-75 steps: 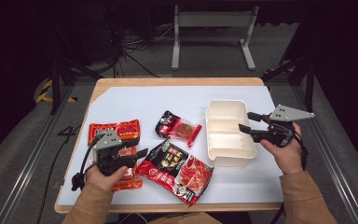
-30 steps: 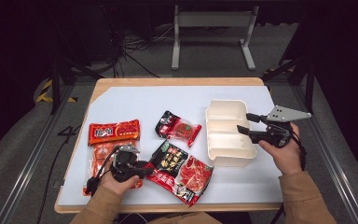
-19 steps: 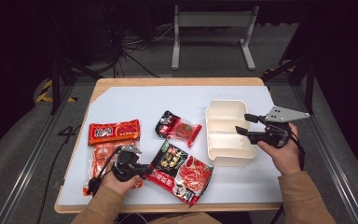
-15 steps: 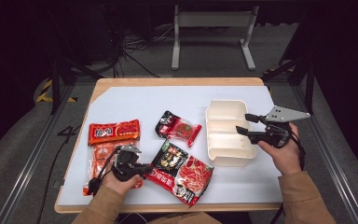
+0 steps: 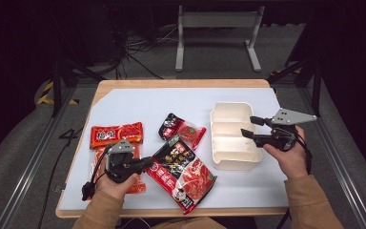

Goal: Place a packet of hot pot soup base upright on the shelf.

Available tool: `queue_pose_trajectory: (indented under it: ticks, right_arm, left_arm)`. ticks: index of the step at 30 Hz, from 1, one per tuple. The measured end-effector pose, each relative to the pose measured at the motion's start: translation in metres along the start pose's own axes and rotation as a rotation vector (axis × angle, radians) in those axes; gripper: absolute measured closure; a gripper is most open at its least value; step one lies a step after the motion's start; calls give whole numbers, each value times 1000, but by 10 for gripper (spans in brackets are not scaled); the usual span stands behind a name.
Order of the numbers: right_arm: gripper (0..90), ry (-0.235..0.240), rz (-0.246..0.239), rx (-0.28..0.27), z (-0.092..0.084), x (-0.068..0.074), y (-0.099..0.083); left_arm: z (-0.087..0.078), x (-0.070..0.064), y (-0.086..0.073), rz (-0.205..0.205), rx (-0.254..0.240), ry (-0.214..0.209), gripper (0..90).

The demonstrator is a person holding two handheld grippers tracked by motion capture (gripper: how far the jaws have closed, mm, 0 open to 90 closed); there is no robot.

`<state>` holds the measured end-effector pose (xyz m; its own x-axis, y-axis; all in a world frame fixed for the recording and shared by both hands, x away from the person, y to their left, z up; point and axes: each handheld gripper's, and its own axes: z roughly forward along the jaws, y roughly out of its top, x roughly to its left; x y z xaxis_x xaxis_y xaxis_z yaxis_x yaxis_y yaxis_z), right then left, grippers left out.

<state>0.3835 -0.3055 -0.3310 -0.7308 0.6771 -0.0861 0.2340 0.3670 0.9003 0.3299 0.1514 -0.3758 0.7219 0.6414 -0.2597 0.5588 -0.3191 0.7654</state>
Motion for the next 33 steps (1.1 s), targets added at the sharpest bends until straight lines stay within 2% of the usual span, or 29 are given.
queue_pose_trajectory:
  ticks: [6, 7, 11, 15, 17, 24, 28, 33]
  right_arm:
    - [404, 1, 0, -3, -1, 0, 0]
    - [404, 2, 0, -4, -1, 0, 0]
    - [404, 4, 2, -10, -2, 1, 1]
    - [405, 10, 8, -18, -2, 1, 2]
    - [405, 14, 8, -21, -2, 2, 3]
    - [406, 36, 6, -42, -2, 7, 7]
    - [408, 64, 14, -59, -4, 10, 12]
    - [410, 92, 4, -68, -3, 18, 19]
  left_arm:
    - [-9, -10, 11, 42, -57, 16, 878]
    - [-11, -12, 13, 62, -68, 18, 878]
    - [-17, -19, 22, 91, -108, 26, 878]
    - [-24, -25, 31, 140, -153, 35, 877]
    - [-28, -27, 36, 140, -171, 29, 876]
    - [-36, -28, 52, 179, -225, 18, 875]
    - [-39, -24, 58, 178, -264, -1, 887]
    - [-39, -20, 64, 191, -279, -13, 895]
